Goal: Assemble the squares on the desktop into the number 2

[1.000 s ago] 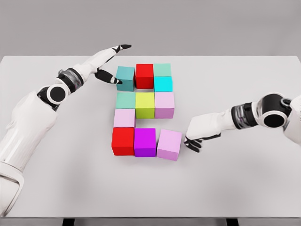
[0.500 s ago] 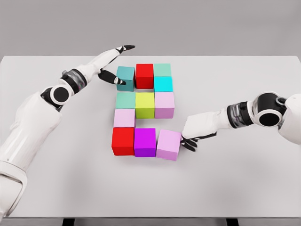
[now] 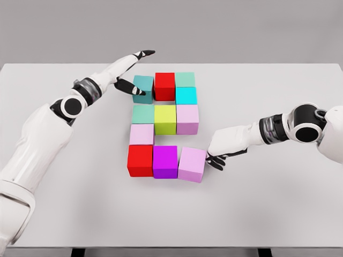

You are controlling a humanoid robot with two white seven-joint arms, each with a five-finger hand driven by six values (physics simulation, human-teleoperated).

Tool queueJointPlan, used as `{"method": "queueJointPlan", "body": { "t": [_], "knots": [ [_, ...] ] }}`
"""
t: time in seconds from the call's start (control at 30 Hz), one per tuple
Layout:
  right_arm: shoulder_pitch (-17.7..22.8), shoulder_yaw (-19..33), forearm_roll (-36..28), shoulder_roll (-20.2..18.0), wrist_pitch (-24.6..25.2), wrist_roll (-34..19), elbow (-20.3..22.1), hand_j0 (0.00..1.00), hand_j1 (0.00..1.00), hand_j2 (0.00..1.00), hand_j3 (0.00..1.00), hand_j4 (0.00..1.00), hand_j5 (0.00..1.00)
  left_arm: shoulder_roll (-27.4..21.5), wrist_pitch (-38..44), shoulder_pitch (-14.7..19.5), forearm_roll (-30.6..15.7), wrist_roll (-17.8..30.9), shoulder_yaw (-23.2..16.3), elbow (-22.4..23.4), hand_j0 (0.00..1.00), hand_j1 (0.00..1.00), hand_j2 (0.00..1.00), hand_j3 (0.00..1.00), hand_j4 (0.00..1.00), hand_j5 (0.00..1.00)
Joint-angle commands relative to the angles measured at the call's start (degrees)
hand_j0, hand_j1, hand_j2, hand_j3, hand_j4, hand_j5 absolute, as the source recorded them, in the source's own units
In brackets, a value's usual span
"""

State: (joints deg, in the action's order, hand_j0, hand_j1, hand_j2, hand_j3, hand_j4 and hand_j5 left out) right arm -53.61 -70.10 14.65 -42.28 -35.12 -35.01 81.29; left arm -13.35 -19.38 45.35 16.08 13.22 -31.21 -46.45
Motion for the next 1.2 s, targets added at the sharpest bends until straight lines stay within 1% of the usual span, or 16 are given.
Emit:
{"method": "queueJointPlan", "body": {
  "t": [0.0,0.3,0.47,0.57,0.83,0.9,1.0,1.17],
  "knots": [
    [0.0,0.0,-0.2,0.0,0.1,0.0,0.0,0.19,0.19,0.19,0.19,0.19,0.19,0.2,0.0,0.0,-0.3,0.0,0.2,0.0,1.0,1.0,1.0,1.0,1.0,1.0],
    [-0.1,0.0,-0.2,0.4,0.1,0.0,-0.1,0.19,0.19,0.19,0.19,0.19,0.19,0.3,0.0,1.1,-0.2,0.0,0.2,0.6,1.0,1.0,1.0,1.0,1.0,1.0],
    [-0.4,0.0,-0.2,0.6,0.1,0.0,-0.1,0.19,0.19,0.19,0.19,0.19,0.19,0.3,0.0,1.0,-0.2,0.0,0.0,0.5,1.0,1.0,1.0,1.0,1.0,1.0],
    [-0.7,0.0,-0.2,1.2,0.1,0.0,-1.0,0.19,0.19,0.19,0.19,0.19,0.19,0.3,0.1,0.8,-0.2,0.0,-0.1,0.6,1.0,1.0,1.0,1.0,1.0,1.0],
    [-0.8,0.0,-0.1,1.2,0.1,0.0,-1.7,0.19,0.19,0.19,0.19,0.19,0.19,0.3,0.0,0.5,-0.3,0.0,-0.1,0.6,1.0,1.0,1.0,1.0,1.0,1.0],
    [-0.8,0.0,-0.1,1.2,0.1,0.0,-2.1,0.19,0.19,0.19,0.19,0.19,0.19,0.5,0.1,0.5,-0.3,0.0,-0.1,1.2,1.0,1.0,1.0,1.0,1.0,1.0],
    [-0.8,0.0,-0.1,1.2,0.1,0.0,-2.4,0.19,0.19,0.19,0.19,0.19,0.19,1.6,0.1,0.7,-0.3,0.0,-0.1,3.4,1.0,1.0,1.0,1.0,1.0,1.0],
    [-0.7,-0.1,0.1,1.1,0.1,0.0,-2.3,0.19,0.19,0.19,0.19,0.19,0.19,1.7,0.1,0.7,-0.2,0.0,-0.1,3.5,1.0,1.0,1.0,1.0,1.0,1.0]
  ]
}}
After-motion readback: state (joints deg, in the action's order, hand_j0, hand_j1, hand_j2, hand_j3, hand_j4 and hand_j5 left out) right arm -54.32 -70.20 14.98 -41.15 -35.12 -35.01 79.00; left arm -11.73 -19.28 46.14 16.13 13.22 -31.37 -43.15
